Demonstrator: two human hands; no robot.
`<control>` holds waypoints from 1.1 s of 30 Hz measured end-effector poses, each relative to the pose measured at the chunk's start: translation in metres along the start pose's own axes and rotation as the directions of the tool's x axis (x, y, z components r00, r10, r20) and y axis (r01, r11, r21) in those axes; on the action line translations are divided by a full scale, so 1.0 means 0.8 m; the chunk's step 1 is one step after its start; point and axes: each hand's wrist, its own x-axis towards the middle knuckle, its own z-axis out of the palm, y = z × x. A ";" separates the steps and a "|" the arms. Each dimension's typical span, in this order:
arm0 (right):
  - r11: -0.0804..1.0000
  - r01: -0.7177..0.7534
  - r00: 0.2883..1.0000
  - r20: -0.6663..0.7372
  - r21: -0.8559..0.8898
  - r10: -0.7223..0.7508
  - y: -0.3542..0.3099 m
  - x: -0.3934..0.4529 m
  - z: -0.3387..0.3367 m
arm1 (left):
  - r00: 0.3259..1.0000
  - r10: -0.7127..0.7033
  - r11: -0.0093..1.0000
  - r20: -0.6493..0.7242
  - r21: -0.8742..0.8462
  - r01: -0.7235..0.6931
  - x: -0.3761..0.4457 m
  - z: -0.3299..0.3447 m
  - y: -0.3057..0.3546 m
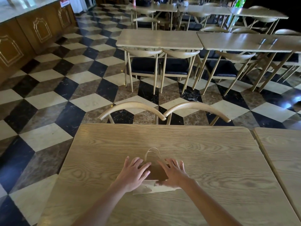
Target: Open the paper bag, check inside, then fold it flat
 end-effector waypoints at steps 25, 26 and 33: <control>0.987 0.053 0.783 -0.619 0.152 0.053 -0.060 -0.126 -0.053 | 0.805 -0.312 0.940 -0.504 -0.285 0.186 -0.076 -0.069 0.077; 0.988 0.062 0.761 -0.647 0.143 0.046 -0.060 -0.131 -0.039 | 0.801 -0.322 0.936 -0.504 -0.294 0.192 -0.083 -0.062 0.078; 0.990 0.126 0.634 -0.772 0.058 -0.035 -0.047 -0.141 0.050 | 0.782 -0.332 0.934 -0.527 -0.297 0.196 -0.125 0.004 0.080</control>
